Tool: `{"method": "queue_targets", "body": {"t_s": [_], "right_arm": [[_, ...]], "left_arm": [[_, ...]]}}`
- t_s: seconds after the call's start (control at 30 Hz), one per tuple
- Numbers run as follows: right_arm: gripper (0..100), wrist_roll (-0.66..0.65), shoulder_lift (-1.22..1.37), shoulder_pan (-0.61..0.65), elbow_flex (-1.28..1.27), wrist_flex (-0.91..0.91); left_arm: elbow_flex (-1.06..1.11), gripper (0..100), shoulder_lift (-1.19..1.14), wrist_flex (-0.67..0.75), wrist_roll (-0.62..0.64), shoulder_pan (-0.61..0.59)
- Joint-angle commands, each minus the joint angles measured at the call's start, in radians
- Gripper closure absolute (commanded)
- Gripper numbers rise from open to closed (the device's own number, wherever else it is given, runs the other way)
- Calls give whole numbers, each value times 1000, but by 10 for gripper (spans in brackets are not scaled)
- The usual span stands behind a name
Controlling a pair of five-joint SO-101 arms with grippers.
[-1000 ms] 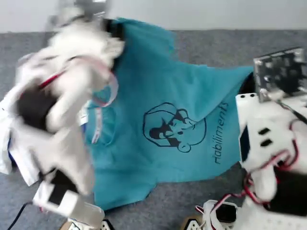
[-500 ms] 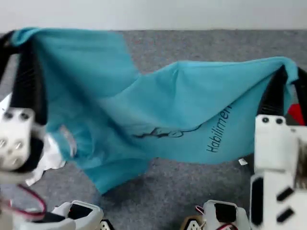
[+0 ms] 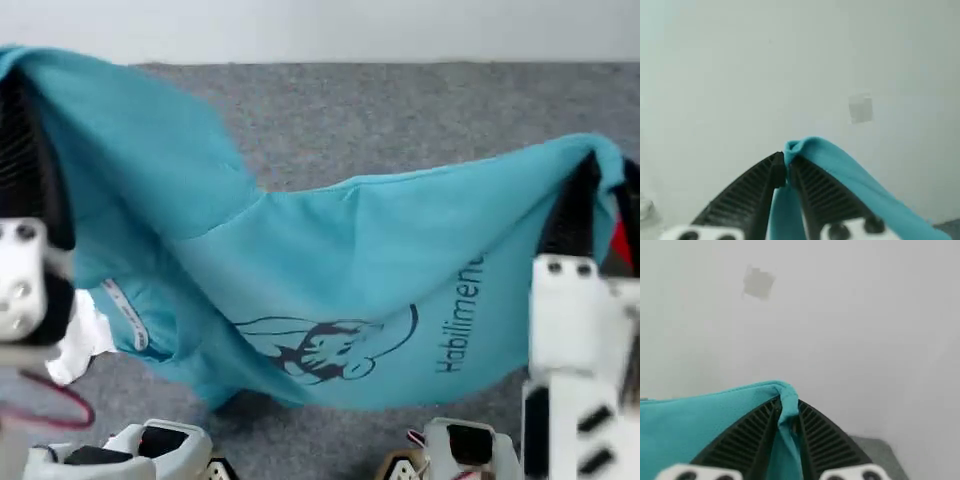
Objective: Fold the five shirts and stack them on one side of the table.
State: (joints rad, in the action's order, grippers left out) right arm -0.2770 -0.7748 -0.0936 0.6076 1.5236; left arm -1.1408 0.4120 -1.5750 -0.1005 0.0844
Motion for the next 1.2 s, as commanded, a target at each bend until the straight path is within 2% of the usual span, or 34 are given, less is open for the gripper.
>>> {"method": "queue_targets", "body": {"t_s": [0.0, 0.2, 0.43, 0.57, 0.8, 0.93, 1.03, 1.17], "right_arm": [[988, 14, 99, -10, 15, 5], [987, 17, 262, -7, 15, -4], [987, 17, 527, -4, 15, -117], [987, 15, 739, 28, 15, -234], [987, 12, 1121, 68, 21, -501], [987, 9, 1288, 64, 23, -581], [987, 9, 1383, 56, 23, -624], [987, 8, 1449, 51, 23, -644]], "left_arm": [[107, 991, -2, 63, -26, -9], [338, 990, -34, 189, -80, -9], [326, 990, -318, 313, -101, -17], [193, 990, -555, 341, -95, -61], [-251, 990, -1039, 285, -100, -100], [-450, 990, -1329, 270, -100, -101], [-545, 990, -1508, 273, -100, -101], [-532, 990, -1579, 259, -100, -101]]}}
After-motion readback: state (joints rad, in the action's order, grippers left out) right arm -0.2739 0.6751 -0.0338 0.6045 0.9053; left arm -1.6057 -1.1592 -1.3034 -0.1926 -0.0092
